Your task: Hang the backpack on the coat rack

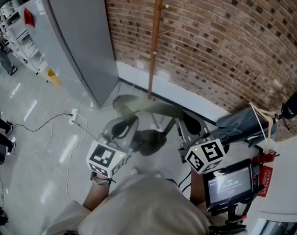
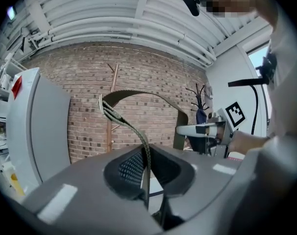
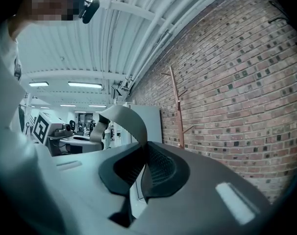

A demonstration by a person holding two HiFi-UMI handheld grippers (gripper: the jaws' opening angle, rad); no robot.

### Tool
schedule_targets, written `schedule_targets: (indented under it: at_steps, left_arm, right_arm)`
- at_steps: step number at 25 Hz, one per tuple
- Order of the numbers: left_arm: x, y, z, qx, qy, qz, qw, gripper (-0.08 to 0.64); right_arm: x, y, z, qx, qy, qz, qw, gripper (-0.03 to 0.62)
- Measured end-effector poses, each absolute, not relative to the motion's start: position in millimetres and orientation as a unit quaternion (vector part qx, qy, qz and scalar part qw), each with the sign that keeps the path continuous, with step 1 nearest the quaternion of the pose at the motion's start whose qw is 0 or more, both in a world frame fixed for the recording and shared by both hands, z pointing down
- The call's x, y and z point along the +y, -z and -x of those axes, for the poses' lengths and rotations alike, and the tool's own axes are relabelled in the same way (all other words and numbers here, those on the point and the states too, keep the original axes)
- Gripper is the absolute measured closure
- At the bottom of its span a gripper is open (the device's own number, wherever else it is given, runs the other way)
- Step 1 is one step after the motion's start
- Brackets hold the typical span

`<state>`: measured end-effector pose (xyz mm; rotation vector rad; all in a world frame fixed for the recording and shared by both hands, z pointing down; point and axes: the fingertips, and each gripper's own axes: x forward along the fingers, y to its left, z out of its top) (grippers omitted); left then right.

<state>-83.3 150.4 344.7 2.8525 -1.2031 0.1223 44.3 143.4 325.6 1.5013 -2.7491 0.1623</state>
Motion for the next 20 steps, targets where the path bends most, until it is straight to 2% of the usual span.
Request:
schedule_targets:
  at_steps: [20]
  left_arm:
    - [132.6, -360.9, 107.8, -0.326, -0.059, -0.943, 0.027, 0.546]
  right_arm:
    - [123.4, -342.7, -13.6, -0.854, -0.085, -0.513, -0.013, 0.584]
